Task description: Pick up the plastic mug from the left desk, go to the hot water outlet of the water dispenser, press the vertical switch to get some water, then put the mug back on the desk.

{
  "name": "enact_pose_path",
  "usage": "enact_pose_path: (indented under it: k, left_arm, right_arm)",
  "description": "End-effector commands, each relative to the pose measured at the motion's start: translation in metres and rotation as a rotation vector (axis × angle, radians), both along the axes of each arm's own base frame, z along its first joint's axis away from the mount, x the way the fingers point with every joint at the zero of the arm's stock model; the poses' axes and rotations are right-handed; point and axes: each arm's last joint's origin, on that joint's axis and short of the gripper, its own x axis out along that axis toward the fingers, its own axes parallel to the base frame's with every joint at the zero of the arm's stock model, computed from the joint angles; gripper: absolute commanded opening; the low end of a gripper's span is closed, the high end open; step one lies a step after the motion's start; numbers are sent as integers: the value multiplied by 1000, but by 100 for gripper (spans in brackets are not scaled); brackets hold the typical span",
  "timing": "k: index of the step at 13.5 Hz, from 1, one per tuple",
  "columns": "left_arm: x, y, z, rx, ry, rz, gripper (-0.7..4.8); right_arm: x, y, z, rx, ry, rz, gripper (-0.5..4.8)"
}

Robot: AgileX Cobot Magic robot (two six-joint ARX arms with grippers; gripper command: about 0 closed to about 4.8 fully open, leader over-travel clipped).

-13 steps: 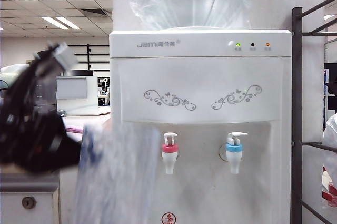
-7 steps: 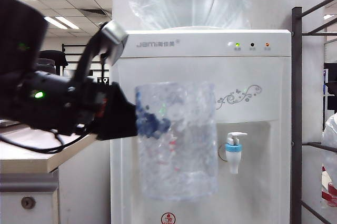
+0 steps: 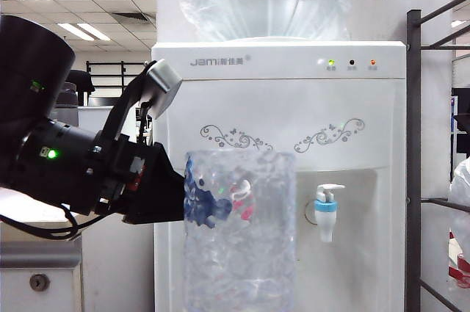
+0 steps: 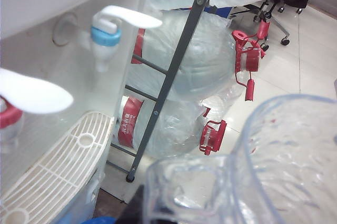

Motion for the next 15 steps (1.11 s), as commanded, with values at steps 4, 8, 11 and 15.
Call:
enact_pose_path:
  k: [4,8,11,15]
  left_arm:
    - [2,-7,-1,17,65,201,-5]
    - [24,-37,-46,180,33,790,-5]
    - [36,-47,-54,217,42,800,-5]
    - [40,-53,-70,289,83,817,-5]
  right_arm:
    - [0,0,-2,-14,19,-8,479]
    - [5,4,-9,-37,47,-8,479]
    - [5,4,-10,-37,48,-8,479]
    - [6,4,-10,-40,44,-32,479]
